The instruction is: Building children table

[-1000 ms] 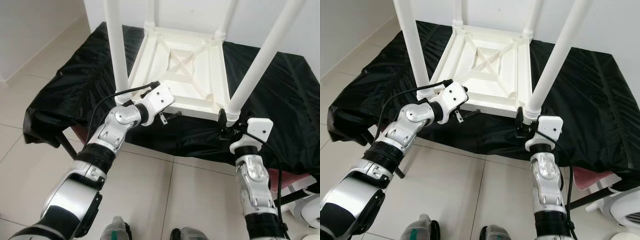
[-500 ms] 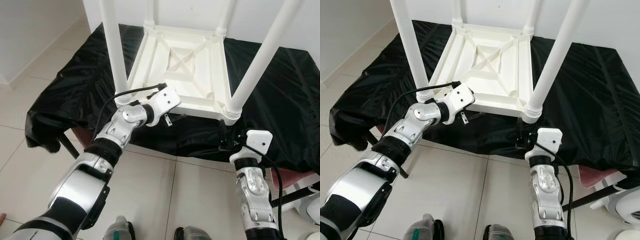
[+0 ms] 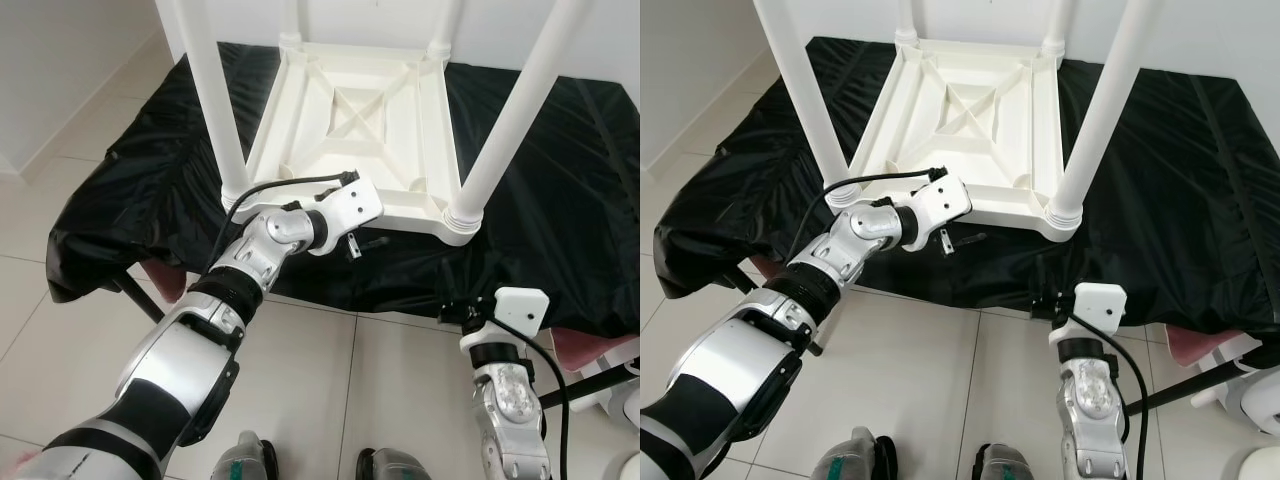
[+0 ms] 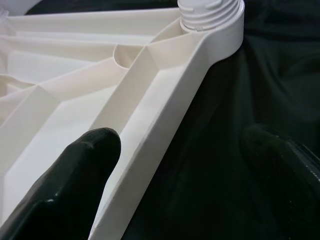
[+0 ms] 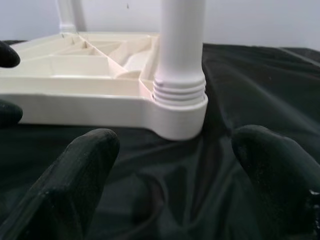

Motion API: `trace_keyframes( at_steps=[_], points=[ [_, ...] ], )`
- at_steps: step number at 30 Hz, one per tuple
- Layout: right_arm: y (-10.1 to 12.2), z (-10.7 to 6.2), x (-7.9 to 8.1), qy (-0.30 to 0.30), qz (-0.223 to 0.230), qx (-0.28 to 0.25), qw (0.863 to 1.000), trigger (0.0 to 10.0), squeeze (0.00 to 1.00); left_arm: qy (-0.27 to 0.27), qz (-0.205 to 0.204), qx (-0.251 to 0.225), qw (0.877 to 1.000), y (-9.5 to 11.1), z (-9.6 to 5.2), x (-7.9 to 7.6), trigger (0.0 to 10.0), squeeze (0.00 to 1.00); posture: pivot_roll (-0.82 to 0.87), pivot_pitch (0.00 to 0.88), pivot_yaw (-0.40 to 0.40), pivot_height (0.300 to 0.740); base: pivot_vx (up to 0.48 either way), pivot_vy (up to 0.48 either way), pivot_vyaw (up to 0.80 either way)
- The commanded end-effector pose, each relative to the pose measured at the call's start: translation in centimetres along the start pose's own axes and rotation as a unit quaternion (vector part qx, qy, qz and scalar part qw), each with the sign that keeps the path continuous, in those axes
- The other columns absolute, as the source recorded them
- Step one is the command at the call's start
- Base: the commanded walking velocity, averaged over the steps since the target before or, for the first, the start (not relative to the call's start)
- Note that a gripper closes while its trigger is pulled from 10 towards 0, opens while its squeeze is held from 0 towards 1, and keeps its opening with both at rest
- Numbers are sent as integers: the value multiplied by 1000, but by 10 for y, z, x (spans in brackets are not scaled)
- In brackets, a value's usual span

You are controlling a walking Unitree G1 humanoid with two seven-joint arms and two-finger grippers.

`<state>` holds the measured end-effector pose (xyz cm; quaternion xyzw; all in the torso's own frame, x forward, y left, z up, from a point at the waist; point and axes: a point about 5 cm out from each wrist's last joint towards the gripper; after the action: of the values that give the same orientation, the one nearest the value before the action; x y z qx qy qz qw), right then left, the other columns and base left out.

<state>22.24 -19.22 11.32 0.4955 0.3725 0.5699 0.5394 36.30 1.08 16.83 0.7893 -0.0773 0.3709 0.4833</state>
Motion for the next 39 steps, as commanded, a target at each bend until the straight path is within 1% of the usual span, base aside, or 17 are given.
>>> trace_keyframes(
  at_steps=[1,13,17,20,24,26,27,28,30,31,32,33,34,35,36,38,39],
  points=[
    [2,-3,-1,-7,-1,-6,1000,10000,0,-5,4,6,1000,0,0,2,10000,0,-138,98,92,740,0,0,0],
    [4,-8,3,-10,-1,-8,1000,10000,0,-5,-7,15,1000,-2,0,9,10000,0,-133,101,98,740,0,0,0],
    [5,-5,4,-6,-2,-9,1000,10000,0,23,-27,-6,999,-1,-11,24,10000,0,-114,94,87,740,0,0,0],
    [7,5,8,11,-9,-17,1000,10000,0,101,-47,-36,993,-2,-37,48,10000,0,-93,88,66,740,0,0,0],
    [7,5,8,11,-9,-17,1000,10000,0,101,-47,-36,993,-2,-37,48,10000,0,-93,88,66,740,0,0,0],
    [8,9,9,17,-9,-20,1000,10000,0,135,-54,-42,988,-2,-47,56,10000,0,-81,85,54,740,0,0,0],
    [10,16,12,26,-10,-24,999,10000,0,187,-69,-53,979,-2,-61,63,10000,0,-49,80,29,740,0,0,0],
    [10,16,12,26,-10,-24,999,10000,0,187,-69,-53,979,-2,-61,63,10000,0,-49,80,29,740,0,0,0],
    [12,24,14,35,-10,-28,999,10000,0,235,-85,-61,966,-4,-74,65,10000,0,-32,76,12,740,0,0,0],
    [13,31,17,44,-8,-32,998,10000,0,279,-113,-69,951,-8,-86,64,10000,0,-14,70,-9,740,0,0,0],
    [13,31,17,44,-8,-32,998,10000,0,279,-113,-69,951,-8,-86,64,10000,0,-14,70,-9,740,0,0,0],
    [14,37,21,55,-9,-35,998,10000,0,320,-123,-70,937,-11,-95,62,10000,0,0,65,-27,740,0,0,0],
    [14,37,21,55,-9,-35,998,10000,0,320,-123,-70,937,-11,-95,62,10000,0,0,65,-27,740,0,0,0],
    [16,42,25,68,-12,-39,997,10000,0,357,-130,-69,922,-13,-105,61,10000,0,7,63,-35,740,0,0,0],
    [16,42,25,68,-12,-39,997,10000,0,357,-130,-69,922,-13,-105,61,10000,0,7,63,-35,740,0,0,0],
    [18,47,29,79,-13,-42,996,10000,0,432,-127,-73,890,-13,-126,68,10000,0,14,69,-37,740,0,0,0],
    [18,47,29,79,-13,-42,996,10000,0,432,-127,-73,890,-13,-126,68,10000,0,14,69,-37,740,0,0,0]
  ],
)
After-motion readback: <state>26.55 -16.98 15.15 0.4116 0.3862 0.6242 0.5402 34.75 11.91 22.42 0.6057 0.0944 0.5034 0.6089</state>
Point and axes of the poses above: a point about 5 cm out from each wrist's last joint towards the gripper, its own z axis pointing out of the wrist towards the gripper, its own y axis along the axis of the wrist's last joint, x = y × z, and after that the axes turned 13 degrees about z, right-handed
